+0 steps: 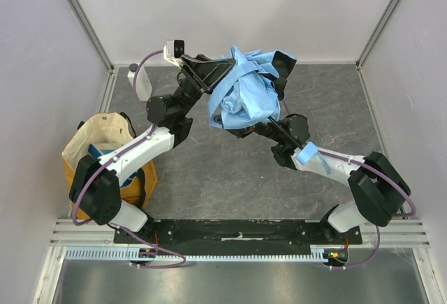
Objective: Put away the umbrella
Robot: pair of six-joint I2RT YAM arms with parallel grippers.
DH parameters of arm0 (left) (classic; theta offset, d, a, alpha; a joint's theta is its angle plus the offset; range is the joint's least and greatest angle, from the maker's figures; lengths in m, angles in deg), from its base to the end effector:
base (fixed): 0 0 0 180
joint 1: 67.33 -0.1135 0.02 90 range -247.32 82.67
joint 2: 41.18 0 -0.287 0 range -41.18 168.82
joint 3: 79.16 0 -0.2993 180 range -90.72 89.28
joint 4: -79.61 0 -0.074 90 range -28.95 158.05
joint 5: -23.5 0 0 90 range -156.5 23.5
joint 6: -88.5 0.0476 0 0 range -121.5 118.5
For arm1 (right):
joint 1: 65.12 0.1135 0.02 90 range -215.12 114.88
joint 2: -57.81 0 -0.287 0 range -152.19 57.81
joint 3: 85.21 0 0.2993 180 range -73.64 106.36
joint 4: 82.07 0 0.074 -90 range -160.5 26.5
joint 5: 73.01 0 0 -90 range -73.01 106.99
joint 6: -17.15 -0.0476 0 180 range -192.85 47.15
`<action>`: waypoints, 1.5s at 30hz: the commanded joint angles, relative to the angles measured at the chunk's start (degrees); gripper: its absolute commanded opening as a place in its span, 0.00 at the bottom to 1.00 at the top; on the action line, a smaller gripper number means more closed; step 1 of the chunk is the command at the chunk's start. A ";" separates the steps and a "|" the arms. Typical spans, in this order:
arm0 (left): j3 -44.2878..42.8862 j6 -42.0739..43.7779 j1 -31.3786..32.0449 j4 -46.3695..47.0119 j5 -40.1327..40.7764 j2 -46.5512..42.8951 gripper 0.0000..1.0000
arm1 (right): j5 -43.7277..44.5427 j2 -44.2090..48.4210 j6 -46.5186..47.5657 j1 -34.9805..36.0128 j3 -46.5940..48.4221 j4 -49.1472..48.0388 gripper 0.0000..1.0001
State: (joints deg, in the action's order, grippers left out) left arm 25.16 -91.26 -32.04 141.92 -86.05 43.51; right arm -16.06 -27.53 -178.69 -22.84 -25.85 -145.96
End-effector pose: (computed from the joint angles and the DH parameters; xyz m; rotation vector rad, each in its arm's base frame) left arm 0.2847 -0.2210 0.4477 0.0033 0.8910 -2.1779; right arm 0.2456 0.2584 0.3384 0.0130 1.4418 2.5255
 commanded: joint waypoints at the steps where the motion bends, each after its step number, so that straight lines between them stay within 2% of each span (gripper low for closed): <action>1: -2.42 -1.03 0.22 21.50 1.80 -2.68 0.02 | 0.28 1.58 0.72 0.08 -1.99 -25.35 0.00; 5: -2.07 -7.17 0.22 21.50 1.89 -2.33 0.02 | -2.62 0.96 2.91 -2.28 -4.01 -25.35 0.00; 9: -1.45 -12.36 -0.22 21.50 -1.44 -2.33 0.02 | -6.22 2.63 4.24 -8.95 -6.56 -25.35 0.00; 14: 0.31 -18.96 -0.39 21.50 -11.09 -1.19 0.02 | -11.84 4.21 2.92 -17.31 -7.10 -25.26 0.00; 22: 6.28 -22.65 -2.06 21.50 -26.75 -0.40 0.02 | -16.24 6.67 0.55 -24.96 -8.58 -25.26 0.00; 25: 7.42 -22.40 -2.59 21.41 -32.29 0.31 0.02 | -17.12 7.47 0.72 -25.76 -9.56 -25.35 0.00; 32: 10.76 -15.29 -3.91 18.69 -42.75 0.84 0.02 | -18.79 10.45 2.04 -26.37 -12.54 -25.26 0.00; 38: 13.75 4.02 -6.28 1.32 -46.98 -3.03 0.02 | -20.90 12.12 4.59 -26.37 -15.00 -24.39 0.00; 42: 14.28 16.35 -6.72 -9.25 -46.63 -5.23 0.02 | -21.43 13.70 10.63 -26.37 -16.67 -19.65 0.00; 45: 15.25 19.17 -6.99 -8.56 -46.63 -5.76 0.02 | -21.35 17.74 19.59 -26.29 -17.82 -10.09 0.00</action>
State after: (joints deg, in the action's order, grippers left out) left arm 39.61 -83.04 -37.70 135.34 -128.91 41.21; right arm -38.71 -16.03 -170.28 -47.49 -42.90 -144.54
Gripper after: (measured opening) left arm 0.486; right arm 0.007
